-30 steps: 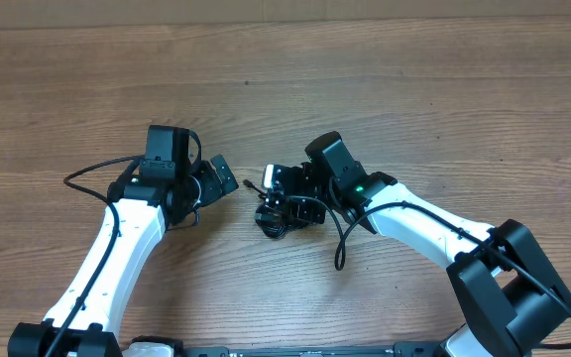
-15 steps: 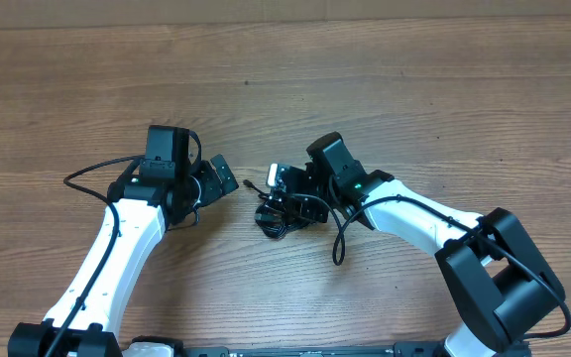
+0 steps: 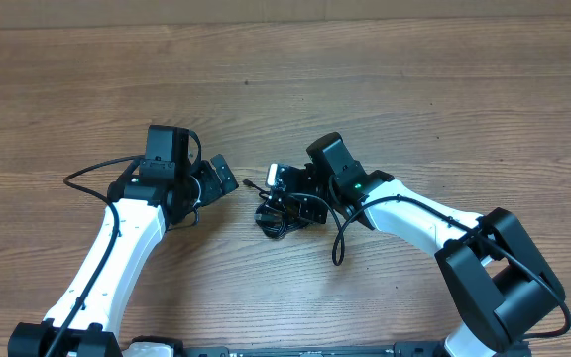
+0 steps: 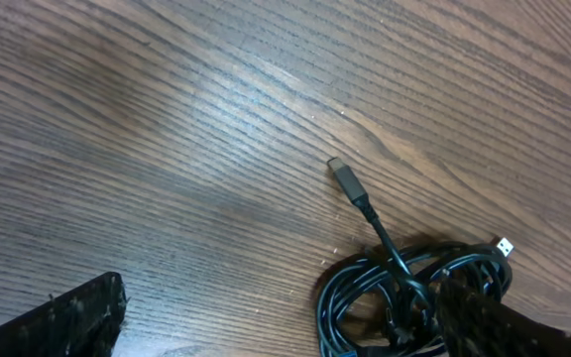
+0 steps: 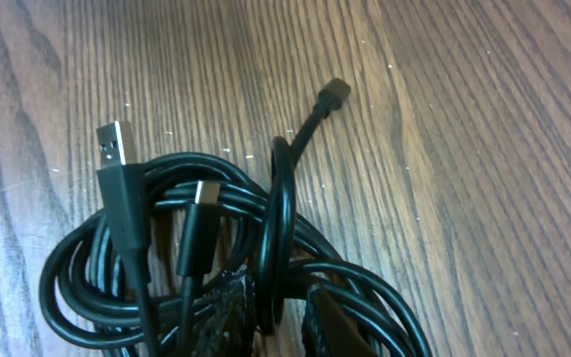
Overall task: Untangle cables
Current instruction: 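Lower the right gripper and grasp the cable coil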
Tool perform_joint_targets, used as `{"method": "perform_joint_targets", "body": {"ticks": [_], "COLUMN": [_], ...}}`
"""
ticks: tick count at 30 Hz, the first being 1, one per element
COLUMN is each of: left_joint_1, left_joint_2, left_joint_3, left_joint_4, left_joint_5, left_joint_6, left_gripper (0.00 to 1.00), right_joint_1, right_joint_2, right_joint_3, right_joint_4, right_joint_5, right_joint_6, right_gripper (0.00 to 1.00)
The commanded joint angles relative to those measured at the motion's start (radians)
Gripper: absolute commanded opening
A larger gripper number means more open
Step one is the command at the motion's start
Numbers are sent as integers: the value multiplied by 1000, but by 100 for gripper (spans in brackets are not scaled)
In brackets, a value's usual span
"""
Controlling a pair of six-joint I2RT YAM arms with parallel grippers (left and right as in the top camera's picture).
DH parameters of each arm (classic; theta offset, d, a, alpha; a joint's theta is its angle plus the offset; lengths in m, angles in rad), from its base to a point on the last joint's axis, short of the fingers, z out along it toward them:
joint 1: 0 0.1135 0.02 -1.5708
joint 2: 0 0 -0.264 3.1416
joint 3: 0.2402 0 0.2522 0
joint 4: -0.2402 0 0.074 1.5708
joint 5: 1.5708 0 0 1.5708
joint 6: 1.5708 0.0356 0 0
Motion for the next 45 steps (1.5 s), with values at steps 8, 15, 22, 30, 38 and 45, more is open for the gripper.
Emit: {"method": "perform_joint_targets", "body": {"ticks": [8, 15, 22, 30, 38, 45], "left_joint_1": [0, 0, 0, 0, 0, 0], "left_joint_2": [5, 5, 5, 5, 5, 5], "left_joint_3": [19, 19, 19, 19, 19, 19], "left_joint_4": [18, 18, 19, 19, 19, 19], "left_joint_5": [-13, -13, -13, -13, -13, -13], "left_joint_6": [21, 21, 20, 20, 20, 20], "left_gripper": [100, 100, 100, 100, 100, 100], "right_joint_1": [0, 0, 0, 0, 0, 0], "right_joint_2": [7, 7, 7, 8, 8, 9], "right_joint_3": [18, 18, 18, 18, 8, 5], "right_joint_4": [0, -1, 0, -1, 0, 8], "right_joint_5": [-34, -34, -33, -33, -34, -34], "right_joint_6": [29, 29, 28, 29, 28, 28], "right_gripper": [5, 8, 12, 13, 14, 14]}}
